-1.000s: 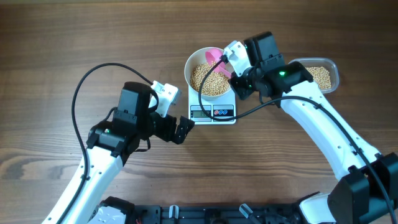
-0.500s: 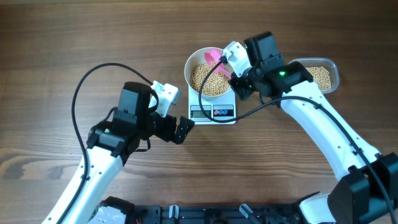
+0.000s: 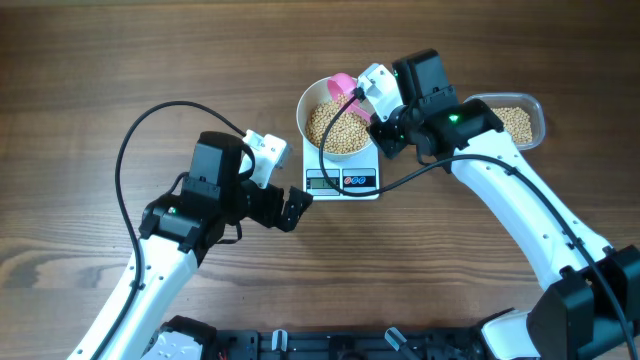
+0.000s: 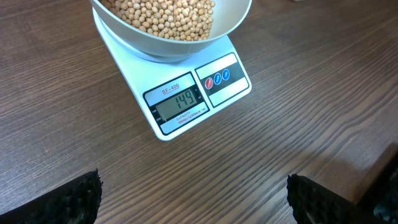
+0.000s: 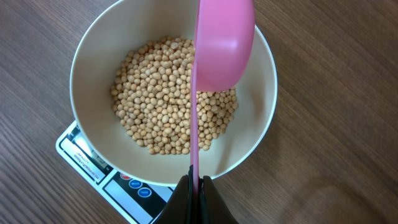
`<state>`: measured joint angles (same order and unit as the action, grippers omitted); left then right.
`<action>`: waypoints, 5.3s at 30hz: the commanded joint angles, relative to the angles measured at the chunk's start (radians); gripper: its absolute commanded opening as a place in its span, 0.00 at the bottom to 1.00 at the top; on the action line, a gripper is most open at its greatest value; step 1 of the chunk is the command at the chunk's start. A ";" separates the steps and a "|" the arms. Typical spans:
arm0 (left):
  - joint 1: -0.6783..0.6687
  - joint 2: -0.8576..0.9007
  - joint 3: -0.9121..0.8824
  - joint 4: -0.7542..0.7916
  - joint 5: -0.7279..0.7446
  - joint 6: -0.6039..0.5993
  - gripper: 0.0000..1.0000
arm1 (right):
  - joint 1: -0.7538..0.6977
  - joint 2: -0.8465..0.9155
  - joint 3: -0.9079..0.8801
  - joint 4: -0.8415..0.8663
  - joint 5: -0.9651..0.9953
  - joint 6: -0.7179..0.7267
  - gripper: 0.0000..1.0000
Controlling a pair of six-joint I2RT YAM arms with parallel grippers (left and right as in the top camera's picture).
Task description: Scoop item into bowl and weigh 150g on scale
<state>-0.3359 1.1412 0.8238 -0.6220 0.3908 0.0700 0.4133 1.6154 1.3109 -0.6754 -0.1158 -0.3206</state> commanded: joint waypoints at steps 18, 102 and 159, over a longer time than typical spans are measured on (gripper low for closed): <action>-0.004 0.005 -0.003 0.004 0.012 0.004 1.00 | -0.043 -0.027 0.027 -0.036 -0.172 0.143 0.04; -0.004 0.005 -0.003 0.004 0.012 0.004 1.00 | -0.055 -0.032 0.027 -0.033 -0.153 0.032 0.04; -0.004 0.005 -0.003 0.004 0.012 0.004 1.00 | -0.053 -0.032 0.027 0.001 -0.081 -0.101 0.04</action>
<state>-0.3359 1.1412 0.8238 -0.6220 0.3908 0.0696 0.3584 1.6154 1.3109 -0.6739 -0.2050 -0.4000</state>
